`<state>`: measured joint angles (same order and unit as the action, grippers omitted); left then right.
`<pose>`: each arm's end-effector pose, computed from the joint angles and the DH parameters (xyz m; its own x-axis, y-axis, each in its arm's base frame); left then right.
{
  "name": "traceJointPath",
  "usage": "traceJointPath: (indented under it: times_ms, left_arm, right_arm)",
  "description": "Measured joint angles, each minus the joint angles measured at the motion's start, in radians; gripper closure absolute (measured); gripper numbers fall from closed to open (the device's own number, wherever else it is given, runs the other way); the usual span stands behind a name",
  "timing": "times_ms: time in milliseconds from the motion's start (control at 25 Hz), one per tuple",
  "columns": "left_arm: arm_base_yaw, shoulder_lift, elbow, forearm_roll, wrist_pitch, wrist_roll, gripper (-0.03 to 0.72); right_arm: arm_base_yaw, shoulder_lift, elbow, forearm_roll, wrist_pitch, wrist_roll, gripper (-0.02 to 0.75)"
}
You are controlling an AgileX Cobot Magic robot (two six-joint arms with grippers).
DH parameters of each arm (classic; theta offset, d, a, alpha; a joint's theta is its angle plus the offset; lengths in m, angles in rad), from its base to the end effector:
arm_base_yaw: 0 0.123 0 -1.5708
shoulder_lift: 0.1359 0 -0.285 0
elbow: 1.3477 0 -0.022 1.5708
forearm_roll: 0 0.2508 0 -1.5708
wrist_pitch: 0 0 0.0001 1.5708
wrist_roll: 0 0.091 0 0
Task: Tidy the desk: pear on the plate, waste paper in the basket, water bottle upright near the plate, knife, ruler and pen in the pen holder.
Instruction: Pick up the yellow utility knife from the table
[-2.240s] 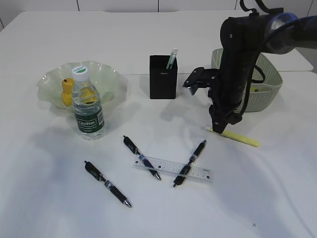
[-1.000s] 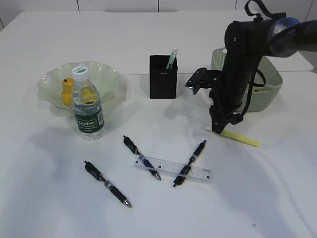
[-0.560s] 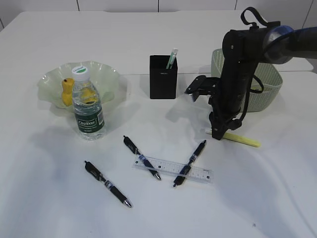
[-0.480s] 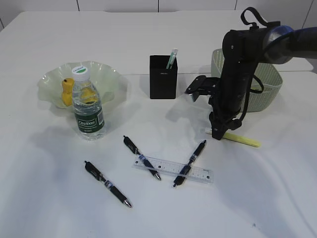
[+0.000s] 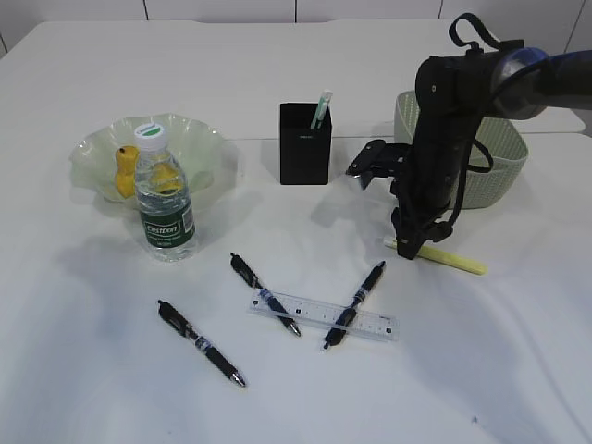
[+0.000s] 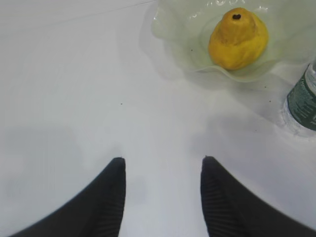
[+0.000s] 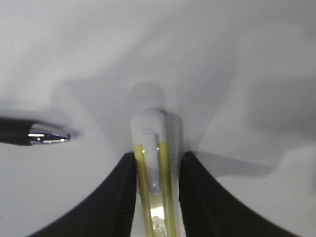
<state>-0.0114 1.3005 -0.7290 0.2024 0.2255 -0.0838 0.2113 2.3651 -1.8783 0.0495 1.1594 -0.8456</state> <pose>0.2632 0.0011 0.2491 -0.6467 0.1206 -0.7532 0.0508 0.9920 0.1153 0.4578 0.1024 0.1251 -0.5084 -0.8601 -0.0416 -0.8611 0.5080 0.0217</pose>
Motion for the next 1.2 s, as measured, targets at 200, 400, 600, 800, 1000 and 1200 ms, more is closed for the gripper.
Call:
traceJointPath:
  times_ms: [200,400,600,800,1000,1200]
  left_arm:
    - [0.0,0.0,0.0,0.0,0.0,0.0,0.34]
    - [0.0,0.0,0.0,0.001,0.0,0.0,0.34]
    - [0.0,0.0,0.0,0.017,0.0,0.0,0.34]
    - [0.0,0.0,0.0,0.025,0.0,0.0,0.34]
    - [0.0,0.0,0.0,0.027,0.0,0.0,0.34]
    - [0.0,0.0,0.0,0.027,0.0,0.0,0.34]
  right_arm:
    - [0.0,0.004,0.0,0.0,-0.011,0.0,0.507]
    - [0.0,0.004,0.0,0.0,-0.017,0.0,0.507]
    - [0.0,0.005,0.0,-0.002,-0.018,0.0,0.507]
    - [0.0,0.005,-0.002,-0.002,-0.018,0.0,0.561]
    - [0.0,0.005,-0.002,-0.002,-0.016,0.0,0.597]
    - [0.0,0.005,-0.002,-0.002,-0.011,0.004,0.597]
